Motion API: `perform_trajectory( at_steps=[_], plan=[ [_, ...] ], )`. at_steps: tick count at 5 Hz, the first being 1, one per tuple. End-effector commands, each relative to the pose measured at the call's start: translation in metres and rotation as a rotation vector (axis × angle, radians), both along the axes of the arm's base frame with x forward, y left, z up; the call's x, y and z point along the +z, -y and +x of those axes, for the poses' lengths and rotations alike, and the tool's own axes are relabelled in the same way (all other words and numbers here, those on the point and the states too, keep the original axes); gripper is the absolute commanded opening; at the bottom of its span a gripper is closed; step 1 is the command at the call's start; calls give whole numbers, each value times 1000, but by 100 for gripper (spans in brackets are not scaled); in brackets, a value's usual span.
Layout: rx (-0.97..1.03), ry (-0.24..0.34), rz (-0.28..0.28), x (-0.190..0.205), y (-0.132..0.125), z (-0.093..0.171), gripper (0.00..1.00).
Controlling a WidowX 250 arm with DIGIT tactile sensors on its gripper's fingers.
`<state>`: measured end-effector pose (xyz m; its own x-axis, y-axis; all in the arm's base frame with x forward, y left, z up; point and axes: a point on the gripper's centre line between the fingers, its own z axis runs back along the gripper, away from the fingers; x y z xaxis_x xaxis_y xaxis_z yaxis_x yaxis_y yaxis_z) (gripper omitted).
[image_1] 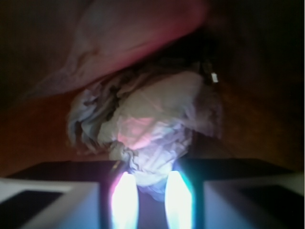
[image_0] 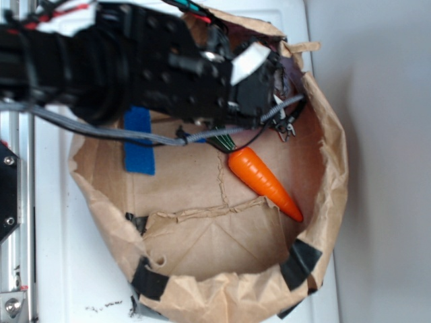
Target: Grab the white paper.
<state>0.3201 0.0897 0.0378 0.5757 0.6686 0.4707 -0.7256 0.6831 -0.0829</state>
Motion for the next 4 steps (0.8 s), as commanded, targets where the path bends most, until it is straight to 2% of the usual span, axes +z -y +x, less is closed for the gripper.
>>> perform_trajectory(
  at_steps=[1,3,4],
  plan=[
    [20,97,26,13,-2,17,100],
    [68,122,41,7,2,27,100],
    [100,133,72,0,6,34,100]
  ],
)
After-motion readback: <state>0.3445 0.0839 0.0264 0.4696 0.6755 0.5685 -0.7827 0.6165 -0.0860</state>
